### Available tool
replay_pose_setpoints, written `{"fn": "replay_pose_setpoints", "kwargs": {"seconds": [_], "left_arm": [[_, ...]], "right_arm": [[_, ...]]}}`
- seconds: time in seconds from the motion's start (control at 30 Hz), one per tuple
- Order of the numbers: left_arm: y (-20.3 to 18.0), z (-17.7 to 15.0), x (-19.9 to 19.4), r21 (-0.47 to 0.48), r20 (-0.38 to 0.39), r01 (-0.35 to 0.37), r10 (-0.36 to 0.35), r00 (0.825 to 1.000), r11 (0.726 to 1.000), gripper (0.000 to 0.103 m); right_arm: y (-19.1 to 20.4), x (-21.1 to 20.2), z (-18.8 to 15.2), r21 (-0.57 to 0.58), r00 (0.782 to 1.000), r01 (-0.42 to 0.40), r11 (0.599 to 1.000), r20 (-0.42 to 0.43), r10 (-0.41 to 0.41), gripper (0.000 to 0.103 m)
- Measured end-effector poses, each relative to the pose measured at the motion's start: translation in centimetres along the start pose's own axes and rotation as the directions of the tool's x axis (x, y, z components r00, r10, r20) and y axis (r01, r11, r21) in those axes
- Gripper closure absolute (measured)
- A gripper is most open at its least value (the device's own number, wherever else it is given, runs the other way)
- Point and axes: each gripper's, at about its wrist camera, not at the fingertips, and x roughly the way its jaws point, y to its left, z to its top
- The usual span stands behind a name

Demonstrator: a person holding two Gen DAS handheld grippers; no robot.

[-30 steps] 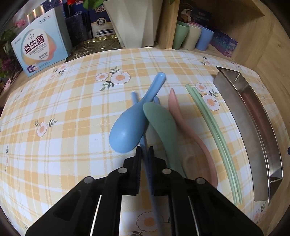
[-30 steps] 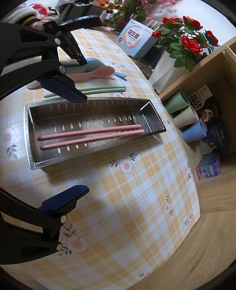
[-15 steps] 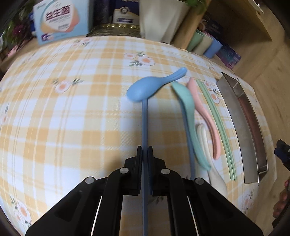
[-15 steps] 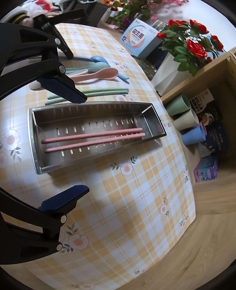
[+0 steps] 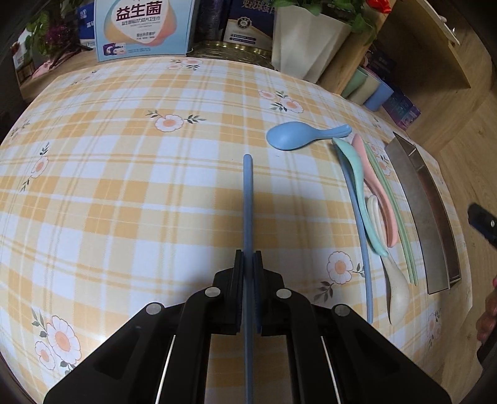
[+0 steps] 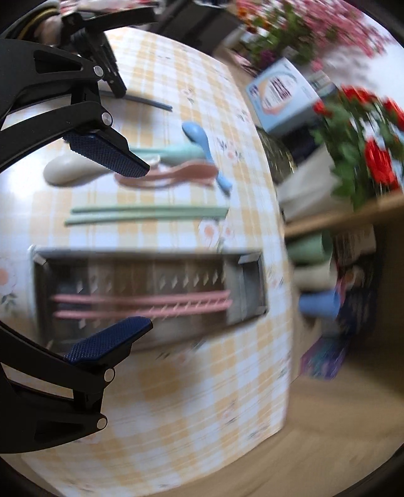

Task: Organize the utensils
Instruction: 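Grasp the pink spoon by its handle with the right tool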

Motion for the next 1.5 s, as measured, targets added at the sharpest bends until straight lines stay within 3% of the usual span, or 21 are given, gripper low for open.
{"fn": "replay_pose_setpoints", "kwargs": {"seconds": [0.07, 0.1, 0.13, 0.27, 0.33, 0.4, 0.47, 0.67, 0.9, 1.07, 1.5], "left_arm": [[0.1, 0.0, 0.0, 0.001, -0.002, 0.012, -0.012, 1.0, 1.0, 0.097], [0.1, 0.0, 0.0, 0.007, 0.0, 0.013, -0.013, 1.0, 1.0, 0.097], [0.1, 0.0, 0.0, 0.01, 0.002, 0.015, -0.015, 1.0, 1.0, 0.097], [0.5, -0.1, 0.0, 0.008, 0.003, 0.039, -0.039, 0.999, 0.999, 0.097], [0.9, -0.1, 0.0, -0.008, -0.001, 0.061, -0.061, 0.998, 0.998, 0.096], [1.1, -0.1, 0.0, -0.013, -0.001, 0.072, -0.072, 0.997, 0.997, 0.096], [1.0, -0.1, 0.0, -0.01, 0.002, 0.073, -0.073, 0.997, 0.997, 0.096], [1.1, -0.1, 0.1, -0.001, 0.005, 0.078, -0.078, 0.997, 0.997, 0.096], [1.0, -0.2, 0.0, 0.01, 0.007, 0.074, -0.074, 0.997, 0.997, 0.095], [1.0, -0.2, 0.1, 0.01, 0.007, 0.073, -0.073, 0.997, 0.997, 0.095], [0.7, 0.1, 0.2, 0.03, -0.004, 0.048, -0.048, 0.999, 0.998, 0.095]], "right_arm": [[2.2, 1.0, 1.0, -0.091, 1.0, -0.005, 0.996, -0.006, 0.005, 0.016], [2.9, 1.4, 1.1, -0.116, 1.0, -0.006, 0.993, -0.011, 0.005, 0.031], [3.8, 2.2, 1.4, -0.154, 1.0, -0.008, 0.988, -0.03, 0.003, 0.038], [6.2, 5.8, 1.8, -0.219, 0.995, -0.019, 0.975, -0.1, -0.003, 0.051], [7.0, 7.4, 1.9, -0.211, 0.993, -0.015, 0.977, -0.114, -0.009, 0.052], [7.3, 8.5, 1.9, -0.191, 0.992, -0.023, 0.981, -0.127, -0.001, 0.062], [7.6, 9.3, 1.8, -0.172, 0.99, -0.029, 0.985, -0.141, 0.004, 0.065], [7.9, 11.5, 1.8, -0.139, 0.984, -0.018, 0.99, -0.179, -0.007, 0.069], [7.3, 12.3, 1.4, -0.066, 0.981, -0.025, 0.998, -0.193, 0.012, 0.091], [6.8, 11.6, 1.0, -0.035, 0.984, -0.053, 0.998, -0.174, 0.046, 0.096], [5.9, 5.7, -1.2, 0.054, 0.986, -0.159, 0.986, -0.045, 0.162, 0.096]]}}
